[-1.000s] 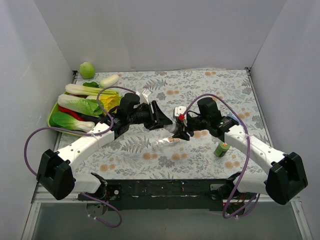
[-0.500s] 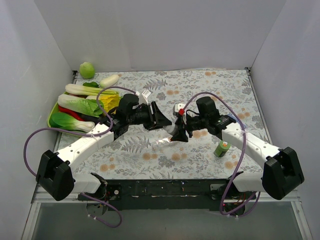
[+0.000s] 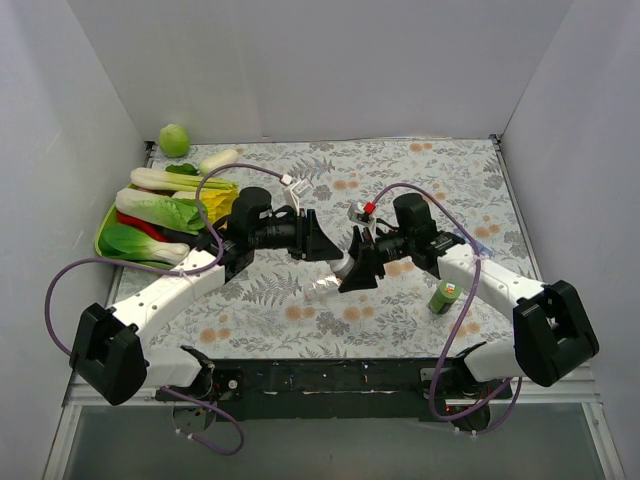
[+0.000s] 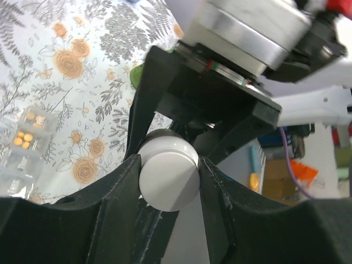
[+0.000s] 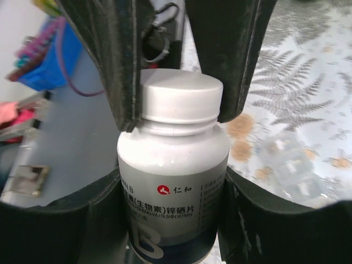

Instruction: Sort the pills into containers

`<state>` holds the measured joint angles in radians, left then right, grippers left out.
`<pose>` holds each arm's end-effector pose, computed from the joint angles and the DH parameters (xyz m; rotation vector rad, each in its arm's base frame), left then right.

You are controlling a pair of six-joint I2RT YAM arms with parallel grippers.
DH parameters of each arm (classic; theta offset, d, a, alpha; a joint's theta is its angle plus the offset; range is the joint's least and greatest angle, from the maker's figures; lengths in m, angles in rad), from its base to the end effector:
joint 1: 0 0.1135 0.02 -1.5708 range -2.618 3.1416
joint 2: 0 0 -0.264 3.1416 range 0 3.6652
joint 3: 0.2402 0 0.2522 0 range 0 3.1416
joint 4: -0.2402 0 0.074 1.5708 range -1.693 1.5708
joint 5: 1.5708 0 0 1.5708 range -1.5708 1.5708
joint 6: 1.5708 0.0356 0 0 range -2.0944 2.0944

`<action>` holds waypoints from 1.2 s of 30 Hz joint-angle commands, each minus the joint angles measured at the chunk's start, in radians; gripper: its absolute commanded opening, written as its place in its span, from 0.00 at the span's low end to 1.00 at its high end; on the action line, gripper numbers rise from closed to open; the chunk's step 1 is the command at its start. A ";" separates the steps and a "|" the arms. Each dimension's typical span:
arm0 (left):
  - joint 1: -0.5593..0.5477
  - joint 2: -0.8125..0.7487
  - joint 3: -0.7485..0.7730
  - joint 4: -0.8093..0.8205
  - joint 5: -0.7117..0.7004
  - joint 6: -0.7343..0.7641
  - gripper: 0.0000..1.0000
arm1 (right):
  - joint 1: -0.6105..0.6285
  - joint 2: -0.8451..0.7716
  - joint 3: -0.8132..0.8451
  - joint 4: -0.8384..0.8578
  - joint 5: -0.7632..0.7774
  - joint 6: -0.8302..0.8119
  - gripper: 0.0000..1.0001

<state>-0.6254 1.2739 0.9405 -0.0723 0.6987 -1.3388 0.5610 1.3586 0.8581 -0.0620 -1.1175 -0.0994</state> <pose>0.2192 -0.1865 0.3025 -0.2971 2.4403 -1.7933 0.2234 0.1781 0.2589 -1.2868 1.6500 1.4536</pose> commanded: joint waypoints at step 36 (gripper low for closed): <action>0.133 -0.131 0.052 -0.173 -0.163 -0.250 0.85 | 0.083 -0.116 0.114 -0.170 0.493 -0.470 0.01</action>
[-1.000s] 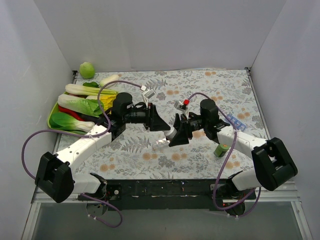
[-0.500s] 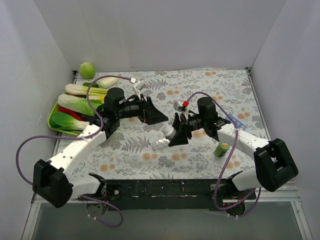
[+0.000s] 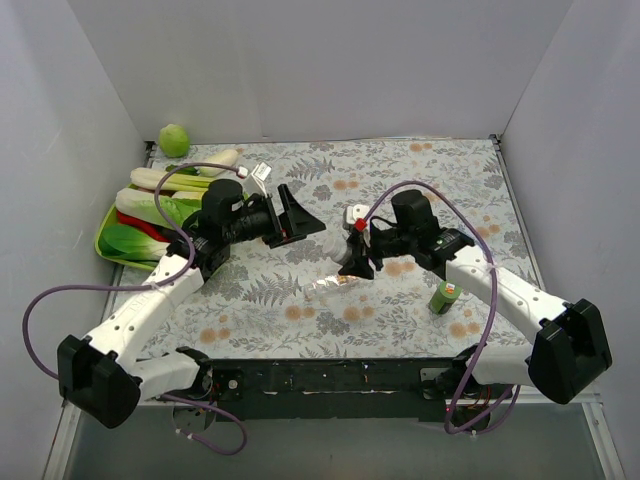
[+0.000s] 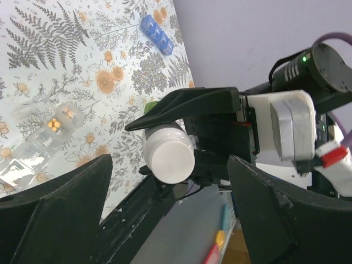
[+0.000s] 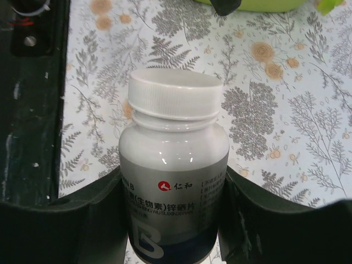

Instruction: Sort the pills into containers

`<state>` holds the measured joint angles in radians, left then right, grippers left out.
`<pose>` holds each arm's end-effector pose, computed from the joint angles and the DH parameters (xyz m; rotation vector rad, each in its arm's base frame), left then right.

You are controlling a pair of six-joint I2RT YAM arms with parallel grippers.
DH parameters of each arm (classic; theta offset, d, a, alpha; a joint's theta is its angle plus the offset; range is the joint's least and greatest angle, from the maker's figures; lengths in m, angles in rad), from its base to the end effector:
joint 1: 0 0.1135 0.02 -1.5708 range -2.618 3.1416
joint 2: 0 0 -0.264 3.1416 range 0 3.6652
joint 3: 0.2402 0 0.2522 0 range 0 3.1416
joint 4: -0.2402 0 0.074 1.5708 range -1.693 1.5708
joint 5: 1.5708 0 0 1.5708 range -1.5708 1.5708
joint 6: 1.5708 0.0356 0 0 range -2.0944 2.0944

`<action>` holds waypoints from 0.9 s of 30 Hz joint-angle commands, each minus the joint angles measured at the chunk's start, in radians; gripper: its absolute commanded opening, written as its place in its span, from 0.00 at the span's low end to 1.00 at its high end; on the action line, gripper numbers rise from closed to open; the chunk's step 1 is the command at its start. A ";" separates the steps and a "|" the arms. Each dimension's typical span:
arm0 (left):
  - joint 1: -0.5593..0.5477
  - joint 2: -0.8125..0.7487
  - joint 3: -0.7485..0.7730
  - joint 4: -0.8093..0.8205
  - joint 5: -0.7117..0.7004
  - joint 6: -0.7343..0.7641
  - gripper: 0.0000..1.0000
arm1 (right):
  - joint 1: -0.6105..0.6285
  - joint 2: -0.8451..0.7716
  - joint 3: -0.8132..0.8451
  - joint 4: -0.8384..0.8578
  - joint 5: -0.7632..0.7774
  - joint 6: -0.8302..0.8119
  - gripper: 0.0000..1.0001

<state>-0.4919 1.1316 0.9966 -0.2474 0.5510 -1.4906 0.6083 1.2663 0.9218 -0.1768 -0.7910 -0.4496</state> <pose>0.2163 -0.1370 0.3400 -0.7307 2.2763 -1.6911 0.2133 0.1794 0.2898 -1.4184 1.4743 0.9189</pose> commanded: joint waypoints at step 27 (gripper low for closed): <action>-0.125 0.148 0.011 0.013 0.029 -0.051 0.21 | 0.059 0.005 0.061 -0.035 0.139 -0.064 0.01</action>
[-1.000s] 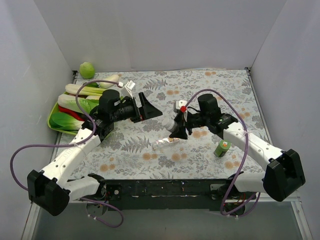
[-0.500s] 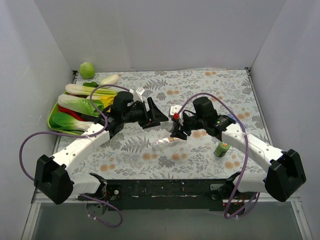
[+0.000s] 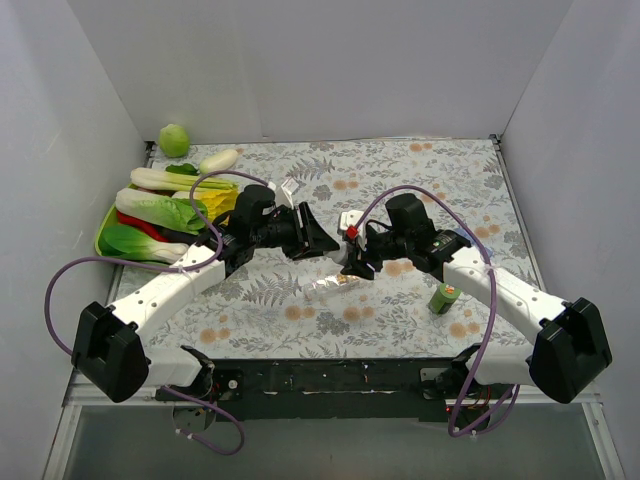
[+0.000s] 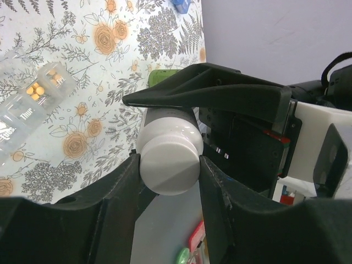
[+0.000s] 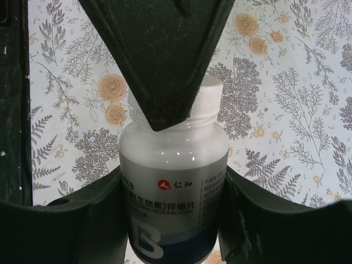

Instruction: Sort the pills into containers

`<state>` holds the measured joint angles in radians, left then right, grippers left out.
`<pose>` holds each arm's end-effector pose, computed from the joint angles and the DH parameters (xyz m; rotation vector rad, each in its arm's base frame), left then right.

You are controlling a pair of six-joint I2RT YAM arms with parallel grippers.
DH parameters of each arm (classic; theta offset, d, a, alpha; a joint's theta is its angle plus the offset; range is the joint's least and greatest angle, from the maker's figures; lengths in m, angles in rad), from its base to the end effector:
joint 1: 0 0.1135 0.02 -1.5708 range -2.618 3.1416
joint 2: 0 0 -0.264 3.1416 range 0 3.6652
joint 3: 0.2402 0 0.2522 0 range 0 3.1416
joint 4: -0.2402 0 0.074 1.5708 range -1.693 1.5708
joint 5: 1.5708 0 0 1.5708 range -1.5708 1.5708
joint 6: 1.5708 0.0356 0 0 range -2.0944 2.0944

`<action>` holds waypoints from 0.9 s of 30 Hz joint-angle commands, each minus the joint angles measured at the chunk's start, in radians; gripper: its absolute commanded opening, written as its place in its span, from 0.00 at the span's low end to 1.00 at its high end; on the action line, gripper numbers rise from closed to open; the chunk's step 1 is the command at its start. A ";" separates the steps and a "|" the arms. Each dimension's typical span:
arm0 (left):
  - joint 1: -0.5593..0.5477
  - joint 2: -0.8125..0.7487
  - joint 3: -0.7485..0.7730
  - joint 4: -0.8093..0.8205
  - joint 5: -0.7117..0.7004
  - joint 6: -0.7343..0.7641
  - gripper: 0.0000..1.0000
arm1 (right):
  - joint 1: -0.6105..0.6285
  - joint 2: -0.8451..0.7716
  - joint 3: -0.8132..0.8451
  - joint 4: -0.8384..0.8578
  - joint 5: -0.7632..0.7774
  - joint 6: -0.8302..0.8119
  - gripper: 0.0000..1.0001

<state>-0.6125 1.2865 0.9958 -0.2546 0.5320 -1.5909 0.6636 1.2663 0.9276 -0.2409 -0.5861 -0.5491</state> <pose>0.2247 -0.1800 0.2999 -0.8782 2.5065 -1.6416 0.2073 0.1871 0.2838 -1.4724 1.5244 0.6948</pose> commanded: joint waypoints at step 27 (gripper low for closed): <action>0.132 -0.171 -0.088 0.318 0.298 0.368 0.98 | -0.096 0.088 -0.138 0.577 -0.701 0.655 0.01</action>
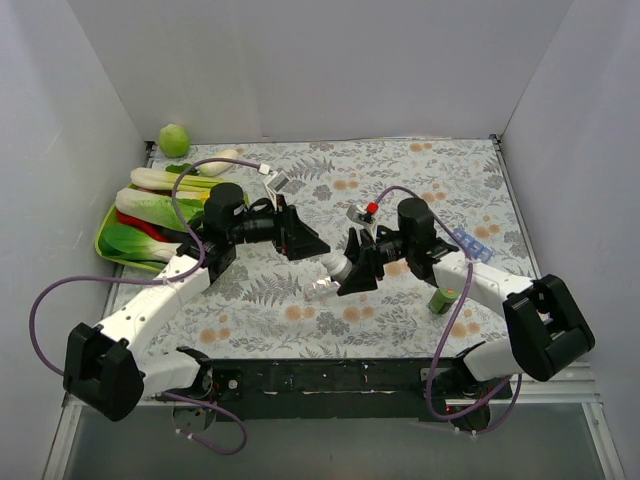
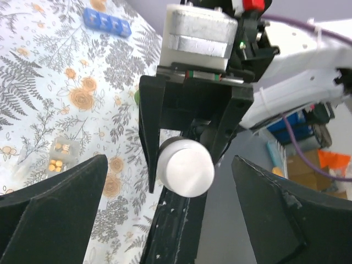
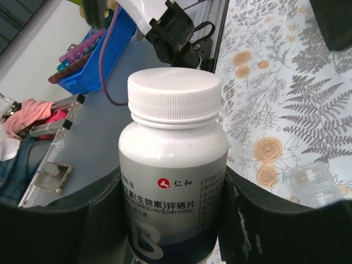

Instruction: Sort the pills into containers

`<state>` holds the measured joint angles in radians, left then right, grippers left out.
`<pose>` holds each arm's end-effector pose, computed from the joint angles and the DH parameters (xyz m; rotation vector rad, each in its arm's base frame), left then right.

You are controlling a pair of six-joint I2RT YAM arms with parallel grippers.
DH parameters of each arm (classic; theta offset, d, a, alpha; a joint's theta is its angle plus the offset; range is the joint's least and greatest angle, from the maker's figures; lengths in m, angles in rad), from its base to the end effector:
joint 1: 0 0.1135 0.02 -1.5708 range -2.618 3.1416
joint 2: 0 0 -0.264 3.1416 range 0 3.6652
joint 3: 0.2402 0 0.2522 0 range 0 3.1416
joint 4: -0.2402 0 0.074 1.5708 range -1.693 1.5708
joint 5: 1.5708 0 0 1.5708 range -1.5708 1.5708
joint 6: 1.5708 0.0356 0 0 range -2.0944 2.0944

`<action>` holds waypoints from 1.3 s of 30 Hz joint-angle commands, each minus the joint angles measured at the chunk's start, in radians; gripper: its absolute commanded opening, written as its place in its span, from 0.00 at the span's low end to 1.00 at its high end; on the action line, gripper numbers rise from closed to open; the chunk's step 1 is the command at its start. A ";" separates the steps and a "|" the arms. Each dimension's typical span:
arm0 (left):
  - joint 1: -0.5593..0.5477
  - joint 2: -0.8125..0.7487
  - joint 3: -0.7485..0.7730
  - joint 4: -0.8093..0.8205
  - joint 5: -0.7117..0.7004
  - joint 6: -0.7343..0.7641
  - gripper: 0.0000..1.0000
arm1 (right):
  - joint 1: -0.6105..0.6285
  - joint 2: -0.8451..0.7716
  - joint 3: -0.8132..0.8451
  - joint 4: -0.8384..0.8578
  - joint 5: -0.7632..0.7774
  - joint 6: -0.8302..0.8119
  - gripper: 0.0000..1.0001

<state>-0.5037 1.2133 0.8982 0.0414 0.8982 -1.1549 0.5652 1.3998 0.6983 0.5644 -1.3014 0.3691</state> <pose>0.2245 -0.1555 0.3159 0.0552 2.2426 -1.8636 0.2211 0.1809 0.2500 -1.2312 1.5106 1.7411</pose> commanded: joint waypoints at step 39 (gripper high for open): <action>-0.133 0.124 0.295 -0.532 -0.381 -0.151 0.61 | 0.065 -0.085 0.283 -0.805 0.522 -0.880 0.01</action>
<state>-0.6331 1.3582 1.1545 -0.4717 0.4938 -1.3216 0.6243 1.3144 0.9287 -0.2428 -0.7723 -0.5045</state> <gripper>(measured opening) 0.620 0.599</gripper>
